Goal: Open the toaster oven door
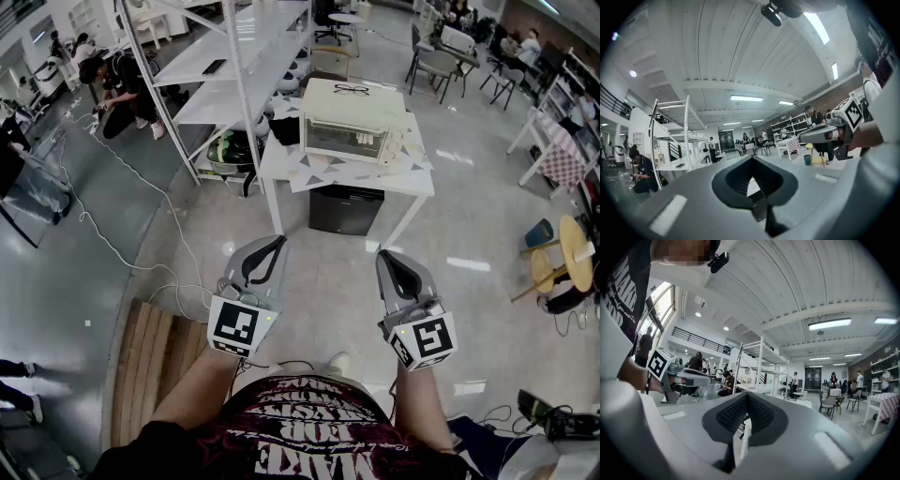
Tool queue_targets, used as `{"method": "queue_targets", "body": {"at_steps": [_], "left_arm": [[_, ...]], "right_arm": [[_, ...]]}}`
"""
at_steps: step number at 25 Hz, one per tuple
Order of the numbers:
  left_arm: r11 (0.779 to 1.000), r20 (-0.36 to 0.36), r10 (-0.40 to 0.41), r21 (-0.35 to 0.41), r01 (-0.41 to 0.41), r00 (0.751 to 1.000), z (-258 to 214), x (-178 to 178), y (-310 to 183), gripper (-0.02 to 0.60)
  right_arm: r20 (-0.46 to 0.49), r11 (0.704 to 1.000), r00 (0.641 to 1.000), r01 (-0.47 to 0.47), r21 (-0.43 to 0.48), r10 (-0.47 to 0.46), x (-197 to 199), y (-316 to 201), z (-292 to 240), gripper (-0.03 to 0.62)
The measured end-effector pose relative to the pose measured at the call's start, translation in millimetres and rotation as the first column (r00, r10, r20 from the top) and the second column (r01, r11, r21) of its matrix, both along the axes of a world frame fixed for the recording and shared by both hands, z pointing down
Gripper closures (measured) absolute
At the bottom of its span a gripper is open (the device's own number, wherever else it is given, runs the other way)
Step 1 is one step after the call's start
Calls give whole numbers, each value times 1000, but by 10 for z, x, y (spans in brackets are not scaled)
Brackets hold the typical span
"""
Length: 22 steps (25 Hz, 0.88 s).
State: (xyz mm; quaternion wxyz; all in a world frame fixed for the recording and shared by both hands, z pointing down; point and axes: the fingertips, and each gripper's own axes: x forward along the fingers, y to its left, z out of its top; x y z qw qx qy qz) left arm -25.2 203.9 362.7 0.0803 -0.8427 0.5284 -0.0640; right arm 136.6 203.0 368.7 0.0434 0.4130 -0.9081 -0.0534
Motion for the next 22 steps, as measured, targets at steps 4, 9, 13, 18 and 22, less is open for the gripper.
{"method": "queue_targets", "body": {"at_steps": [4, 9, 13, 18, 22], "left_arm": [[1000, -1, 12, -8, -12, 1000, 15, -93, 54, 581], [999, -13, 33, -14, -33, 999, 71, -264, 135, 581], [999, -25, 45, -26, -46, 999, 124, -404, 226, 581], [998, -30, 63, -15, -64, 998, 142, -594, 327, 581], [998, -44, 54, -17, -55, 998, 172, -827, 327, 581]], "right_arm": [[5, 1000, 1000, -13, -17, 13, -97, 87, 34, 568], [25, 998, 998, -49, -39, 50, -193, 191, 84, 568], [14, 996, 997, -75, -39, 76, -292, 280, 71, 568], [-9, 994, 994, -108, -24, 108, -403, 440, 7, 568], [-11, 988, 989, -150, -28, 150, -387, 544, -9, 568]]}}
